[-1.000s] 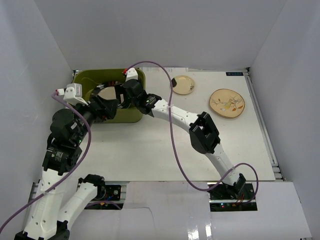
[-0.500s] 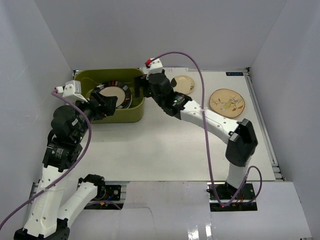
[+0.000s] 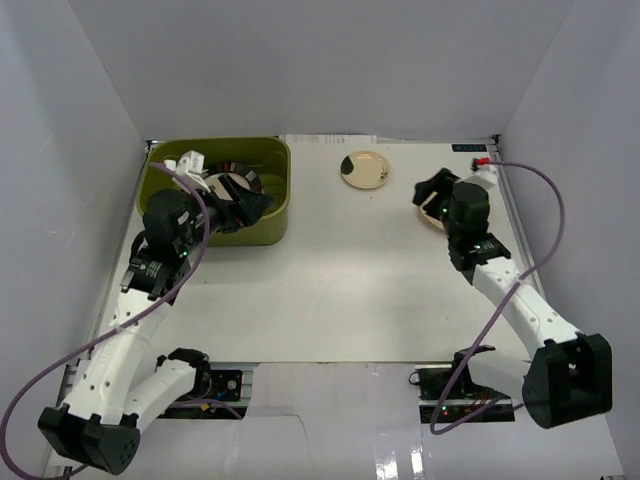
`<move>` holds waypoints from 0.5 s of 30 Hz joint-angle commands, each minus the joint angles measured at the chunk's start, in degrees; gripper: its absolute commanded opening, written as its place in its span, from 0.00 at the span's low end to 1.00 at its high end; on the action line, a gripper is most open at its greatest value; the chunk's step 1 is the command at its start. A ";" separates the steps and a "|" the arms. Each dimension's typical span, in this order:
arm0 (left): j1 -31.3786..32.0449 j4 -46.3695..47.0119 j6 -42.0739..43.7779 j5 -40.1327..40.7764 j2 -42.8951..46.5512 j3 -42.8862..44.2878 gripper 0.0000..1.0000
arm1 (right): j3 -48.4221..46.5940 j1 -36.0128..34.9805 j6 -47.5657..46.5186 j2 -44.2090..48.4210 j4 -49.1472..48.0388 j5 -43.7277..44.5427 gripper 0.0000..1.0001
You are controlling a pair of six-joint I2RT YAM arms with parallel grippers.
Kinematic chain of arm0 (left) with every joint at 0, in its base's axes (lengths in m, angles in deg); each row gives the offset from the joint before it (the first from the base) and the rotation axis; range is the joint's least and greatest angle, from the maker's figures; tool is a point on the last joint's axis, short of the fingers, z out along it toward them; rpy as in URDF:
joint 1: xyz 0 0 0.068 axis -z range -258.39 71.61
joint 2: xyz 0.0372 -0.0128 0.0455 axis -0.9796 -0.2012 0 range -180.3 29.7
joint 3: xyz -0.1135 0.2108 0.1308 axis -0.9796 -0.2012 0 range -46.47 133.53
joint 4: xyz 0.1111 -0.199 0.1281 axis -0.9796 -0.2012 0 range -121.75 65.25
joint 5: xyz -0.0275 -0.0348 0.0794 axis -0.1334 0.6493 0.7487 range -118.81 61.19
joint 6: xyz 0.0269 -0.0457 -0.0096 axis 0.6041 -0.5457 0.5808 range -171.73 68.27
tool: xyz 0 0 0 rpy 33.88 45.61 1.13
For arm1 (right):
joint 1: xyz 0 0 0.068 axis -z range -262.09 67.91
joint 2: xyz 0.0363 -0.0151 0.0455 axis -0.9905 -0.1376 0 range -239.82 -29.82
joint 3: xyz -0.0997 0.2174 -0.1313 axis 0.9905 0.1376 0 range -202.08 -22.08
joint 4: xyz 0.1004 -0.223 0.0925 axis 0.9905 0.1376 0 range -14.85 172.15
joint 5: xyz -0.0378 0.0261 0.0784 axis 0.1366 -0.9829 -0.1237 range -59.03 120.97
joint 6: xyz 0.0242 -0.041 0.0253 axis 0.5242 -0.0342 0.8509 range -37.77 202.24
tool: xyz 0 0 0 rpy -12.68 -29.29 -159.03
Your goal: Place the plates into the plastic bin on the countertop
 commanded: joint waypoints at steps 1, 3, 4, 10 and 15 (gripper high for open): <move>1.87 6.56 -4.34 -4.53 -2.44 -1.99 0.98 | 7.05 10.02 7.87 5.97 -2.87 1.02 0.66; 5.20 7.36 -4.16 -1.74 -4.98 -1.82 0.98 | 12.24 18.02 10.34 7.82 -2.88 1.64 0.66; 6.43 7.80 -3.90 -0.33 -5.87 -1.29 0.98 | 13.56 20.74 11.22 7.65 -2.87 1.29 0.67; 15.49 9.29 -2.15 7.06 -13.42 0.47 0.98 | 21.30 36.58 18.34 0.64 -8.84 -6.35 0.81; 19.36 10.70 -0.74 9.53 -15.98 0.12 0.98 | 18.50 39.22 20.10 -10.16 -14.29 -11.54 0.81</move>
